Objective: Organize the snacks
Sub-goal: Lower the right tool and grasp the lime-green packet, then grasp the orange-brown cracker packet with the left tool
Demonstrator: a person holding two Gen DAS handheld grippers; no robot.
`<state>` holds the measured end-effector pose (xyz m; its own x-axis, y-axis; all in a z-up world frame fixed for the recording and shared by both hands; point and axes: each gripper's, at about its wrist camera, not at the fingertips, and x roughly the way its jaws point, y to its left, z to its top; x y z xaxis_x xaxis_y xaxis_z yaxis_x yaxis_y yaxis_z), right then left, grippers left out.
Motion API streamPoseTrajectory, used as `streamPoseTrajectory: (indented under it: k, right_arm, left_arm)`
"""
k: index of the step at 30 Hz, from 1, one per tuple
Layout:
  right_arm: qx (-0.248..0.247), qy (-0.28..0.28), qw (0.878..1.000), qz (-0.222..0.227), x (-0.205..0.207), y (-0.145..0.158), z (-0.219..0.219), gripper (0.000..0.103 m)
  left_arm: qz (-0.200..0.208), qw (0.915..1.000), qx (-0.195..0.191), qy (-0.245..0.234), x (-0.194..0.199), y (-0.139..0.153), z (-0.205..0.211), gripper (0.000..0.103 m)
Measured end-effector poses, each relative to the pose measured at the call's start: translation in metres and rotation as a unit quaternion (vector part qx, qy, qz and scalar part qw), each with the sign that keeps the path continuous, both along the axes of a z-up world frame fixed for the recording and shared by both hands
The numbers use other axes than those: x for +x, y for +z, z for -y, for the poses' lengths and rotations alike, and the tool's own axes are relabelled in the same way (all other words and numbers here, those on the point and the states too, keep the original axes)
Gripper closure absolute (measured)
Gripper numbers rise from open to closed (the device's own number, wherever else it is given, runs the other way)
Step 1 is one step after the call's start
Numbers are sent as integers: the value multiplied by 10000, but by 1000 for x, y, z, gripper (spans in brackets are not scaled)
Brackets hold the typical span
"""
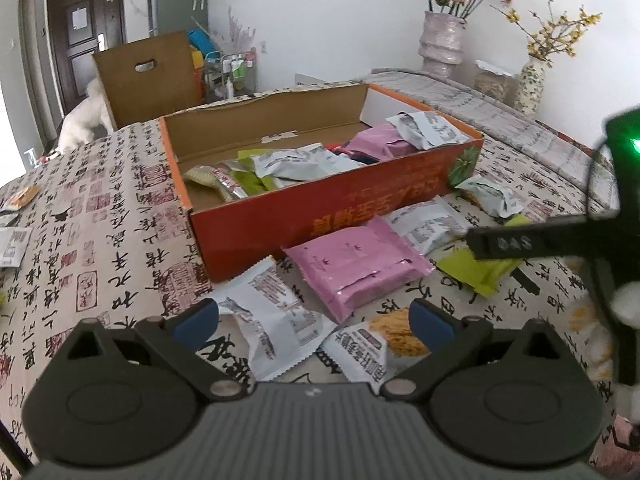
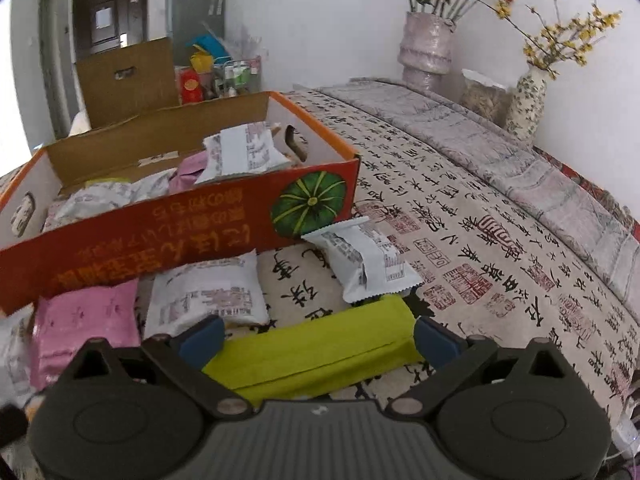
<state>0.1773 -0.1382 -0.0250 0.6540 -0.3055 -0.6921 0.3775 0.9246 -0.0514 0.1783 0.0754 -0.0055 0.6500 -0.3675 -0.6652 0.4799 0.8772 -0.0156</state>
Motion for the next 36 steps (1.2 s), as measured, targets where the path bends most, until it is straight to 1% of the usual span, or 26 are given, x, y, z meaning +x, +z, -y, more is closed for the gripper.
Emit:
streamPoseTrajectory:
  k: [5,7,10,13,17,20,23,25,26,27,28,29,30,32,36]
  right_arm:
    - [33,176,9998,-61,-15,1,6,4]
    - [11,201,9997,-107,-20,3,10,6]
    - [93,84,9999,-57,-22,7,17,10]
    - [178,-37,9998,40,-17,8,19,10]
    - [245,-107,9996,-71,-5,-2,16,10]
    - [336,-76,9990,-271,-6,-12,18,16]
    - [338,21,9991,-258,-15,-12,20,19]
    - [384,142,9989,-216,-22,-11,23,33]
    - [395,226,9988,-195,-26,-10,23,38]
    - [355,311,9987,-193,-29,-9,23,47]
    - [336,432,9983,-189,-32,-8,23,60]
    - [344,590,9975,-191,-34,-7,22,66]
    - [333,669,9970,-197,-37,-7,22,68]
    - [308,792,9963,-144,-41,-7,23,69]
    - [438,857,9954,-22,-46,-6,33,70]
  left_arm:
    - [-3,9999,-33,115,2,0,-2,0]
    - [-7,9999,-29,134,2,0,-3,0]
    - [-6,9999,-14,153,2,-1,-2,0]
    - [-25,9998,-1,181,3,-2,-2,0]
    - [-72,9998,16,203,5,-4,-2,0]
    - [-85,9997,7,224,6,-5,-3,0]
    - [-93,9997,-7,245,6,-5,-3,0]
    - [-94,9996,-11,255,6,-5,-3,0]
    - [-93,9996,-12,261,6,-5,-4,0]
    - [-92,9996,-13,266,6,-5,-3,0]
    - [-89,9996,-17,269,5,-5,-3,0]
    - [-84,9996,-18,278,5,-5,-3,0]
    - [-77,9995,-13,291,4,-5,-3,0]
    - [-69,9996,3,266,4,-5,-1,0]
    - [-91,9995,167,254,4,-6,8,0]
